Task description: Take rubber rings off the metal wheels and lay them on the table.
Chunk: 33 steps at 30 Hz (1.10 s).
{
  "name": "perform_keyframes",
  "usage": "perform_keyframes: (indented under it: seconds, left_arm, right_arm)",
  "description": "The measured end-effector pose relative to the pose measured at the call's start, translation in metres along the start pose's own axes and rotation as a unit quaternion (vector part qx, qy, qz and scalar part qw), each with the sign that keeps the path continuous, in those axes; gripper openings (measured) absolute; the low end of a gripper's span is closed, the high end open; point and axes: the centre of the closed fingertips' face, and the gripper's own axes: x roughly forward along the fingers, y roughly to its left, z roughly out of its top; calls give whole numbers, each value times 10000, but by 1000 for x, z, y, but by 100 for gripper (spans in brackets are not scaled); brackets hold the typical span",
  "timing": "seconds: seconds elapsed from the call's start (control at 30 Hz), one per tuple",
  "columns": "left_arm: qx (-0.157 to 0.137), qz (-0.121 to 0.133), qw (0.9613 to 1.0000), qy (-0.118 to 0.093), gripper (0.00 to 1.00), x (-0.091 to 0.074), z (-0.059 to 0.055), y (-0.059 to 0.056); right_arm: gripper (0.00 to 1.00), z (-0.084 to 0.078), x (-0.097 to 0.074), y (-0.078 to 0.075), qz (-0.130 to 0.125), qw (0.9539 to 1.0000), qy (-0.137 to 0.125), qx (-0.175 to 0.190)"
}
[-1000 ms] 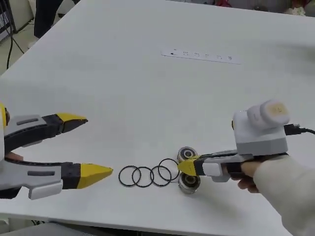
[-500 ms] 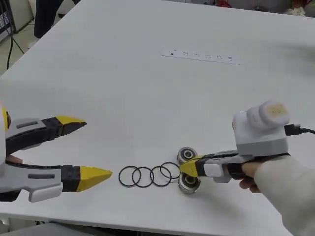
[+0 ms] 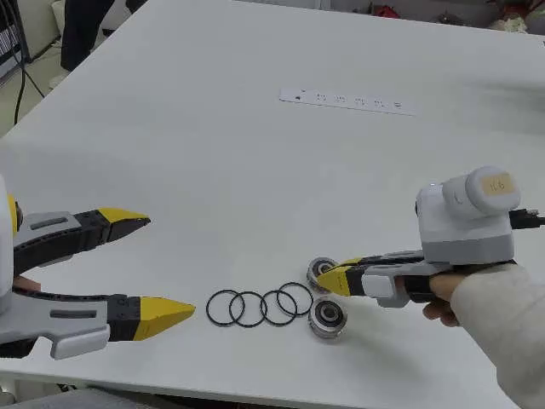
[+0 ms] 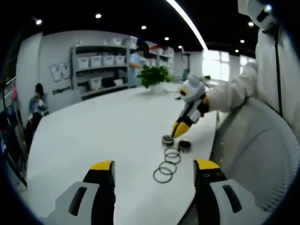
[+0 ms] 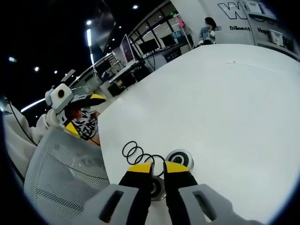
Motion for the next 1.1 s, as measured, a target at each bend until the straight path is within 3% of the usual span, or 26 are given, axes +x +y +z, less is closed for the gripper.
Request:
perform_keyframes:
  seconds: [0.3, 0.4, 0.57, 0.93, 1.1]
  left_arm:
    - [9, 15, 10000, -5, 70, -3, 0, -1]
    - [0, 44, 10000, -24, 71, -4, 1, 0]
    - [0, 52, 10000, -28, 72, -5, 3, -2]
    - [-63, 82, 9999, -14, 76, -7, 1, -1]
    - [-87, 78, 9999, -26, 77, -7, 1, -1]
  right_arm:
    - [9, 17, -12, 13, 62, 9985, -135, -533]
    - [13, 23, -19, 20, 194, 9973, -193, -676]
    - [21, 29, -28, 25, 202, 9951, -260, -937]
    - [55, 34, -50, 40, 184, 9877, -282, -1528]
    - [65, 35, -59, 47, 191, 9839, -290, -1752]
